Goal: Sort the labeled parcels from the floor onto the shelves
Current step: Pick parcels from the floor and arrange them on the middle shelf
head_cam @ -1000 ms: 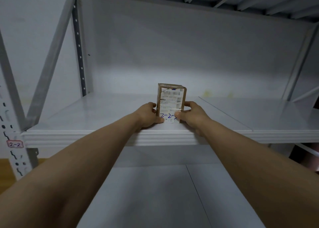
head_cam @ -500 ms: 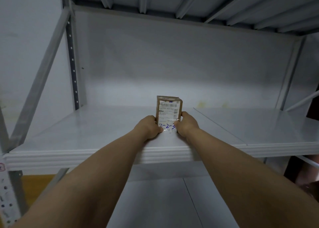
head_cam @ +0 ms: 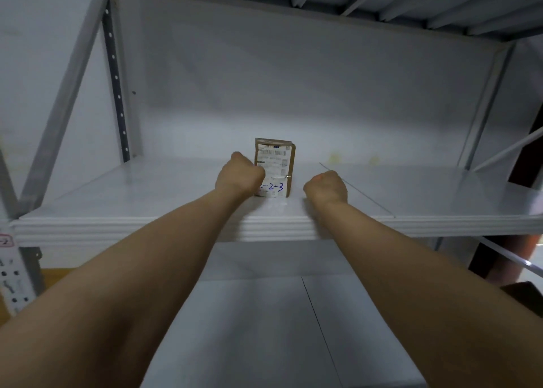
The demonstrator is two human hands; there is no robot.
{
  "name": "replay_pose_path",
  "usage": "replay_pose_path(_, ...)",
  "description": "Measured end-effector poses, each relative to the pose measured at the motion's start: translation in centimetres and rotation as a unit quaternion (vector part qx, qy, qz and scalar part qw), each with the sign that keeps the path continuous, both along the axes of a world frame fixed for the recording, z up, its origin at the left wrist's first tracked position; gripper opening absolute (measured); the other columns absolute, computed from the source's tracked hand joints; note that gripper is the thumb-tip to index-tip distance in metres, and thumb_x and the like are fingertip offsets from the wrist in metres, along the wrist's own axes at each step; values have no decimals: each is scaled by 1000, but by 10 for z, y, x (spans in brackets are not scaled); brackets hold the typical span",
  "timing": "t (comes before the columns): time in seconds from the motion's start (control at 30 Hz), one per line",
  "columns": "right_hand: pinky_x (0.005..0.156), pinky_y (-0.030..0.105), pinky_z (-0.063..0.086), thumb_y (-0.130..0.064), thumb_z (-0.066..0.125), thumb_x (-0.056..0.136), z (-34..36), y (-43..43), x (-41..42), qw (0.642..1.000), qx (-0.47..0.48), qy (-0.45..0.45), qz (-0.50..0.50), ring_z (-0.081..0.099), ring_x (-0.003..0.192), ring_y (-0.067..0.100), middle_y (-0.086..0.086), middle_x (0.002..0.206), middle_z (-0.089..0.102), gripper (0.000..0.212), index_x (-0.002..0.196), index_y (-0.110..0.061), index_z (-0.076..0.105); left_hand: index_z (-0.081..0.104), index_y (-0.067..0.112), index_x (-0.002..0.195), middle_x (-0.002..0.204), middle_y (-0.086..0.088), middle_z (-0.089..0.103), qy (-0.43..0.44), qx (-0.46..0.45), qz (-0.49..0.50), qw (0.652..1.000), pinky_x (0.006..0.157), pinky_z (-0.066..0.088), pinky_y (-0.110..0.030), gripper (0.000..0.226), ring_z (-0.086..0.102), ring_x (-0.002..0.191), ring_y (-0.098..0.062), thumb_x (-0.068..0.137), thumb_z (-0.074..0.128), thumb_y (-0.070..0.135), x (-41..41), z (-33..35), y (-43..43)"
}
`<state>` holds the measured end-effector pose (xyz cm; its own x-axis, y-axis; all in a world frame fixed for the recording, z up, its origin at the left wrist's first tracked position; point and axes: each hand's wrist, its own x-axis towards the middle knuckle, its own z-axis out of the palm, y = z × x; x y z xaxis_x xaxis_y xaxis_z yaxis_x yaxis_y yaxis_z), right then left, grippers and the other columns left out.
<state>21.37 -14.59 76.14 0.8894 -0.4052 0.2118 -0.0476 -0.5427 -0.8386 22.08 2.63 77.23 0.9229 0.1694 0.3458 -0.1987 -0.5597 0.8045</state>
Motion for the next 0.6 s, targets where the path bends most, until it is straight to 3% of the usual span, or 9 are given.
replay_pose_path(0.07, 53, 25, 32, -7, 51, 86, -8, -6, -16, 999, 1, -48, -7, 49, 73, 26, 1, 75, 49, 12, 79, -14, 45, 50, 18, 85, 80, 2, 57, -65, 12, 1, 998, 61, 36, -31, 11, 56, 81, -26, 76, 52, 13, -26, -7, -13)
replay_pose_path(0.17, 63, 29, 36, -13, 56, 80, -33, -12, -44, 994, 30, -100, -15, 46, 69, 20, -5, 72, 47, 14, 73, -19, 45, 39, 24, 67, 64, 6, 50, -114, 60, -62, 990, 52, 30, -29, 21, 48, 63, -20, 73, 54, 11, -66, -42, -41)
replay_pose_path(0.23, 59, 29, 35, -10, 56, 76, -57, -15, -60, 988, 78, -129, -15, 42, 62, 18, -6, 65, 44, 23, 63, -21, 41, 36, 23, 64, 58, 6, 45, -119, 92, -104, 983, 49, 27, -30, 25, 43, 56, -16, 75, 54, 10, -89, -73, -55)
replay_pose_path(0.4, 56, 34, 26, -4, 60, 75, -131, -33, -93, 978, 158, -138, -7, 29, 60, 17, 0, 57, 30, 41, 56, -19, 27, 30, 25, 62, 57, 6, 40, -33, 178, -174, 968, 54, 36, -34, 35, 42, 57, -22, 79, 54, 6, -121, -158, -77)
replay_pose_path(0.5, 51, 31, 24, -15, 61, 80, -190, -43, -117, 984, 161, -80, 8, 25, 49, 10, -9, 48, 28, 43, 54, -20, 27, 32, 24, 61, 58, 7, 42, 50, 208, -209, 954, 53, 31, -28, 36, 43, 58, -18, 84, 56, 8, -132, -213, -82)
replay_pose_path(0.6, 52, 29, 27, -21, 61, 87, -252, -53, -141, 989, 144, 29, 15, 29, 47, 9, -9, 45, 31, 45, 53, -18, 32, 37, 24, 63, 65, 8, 45, 153, 258, -266, 916, 53, 29, -25, 33, 45, 63, -15, 86, 59, 17, -141, -268, -81)
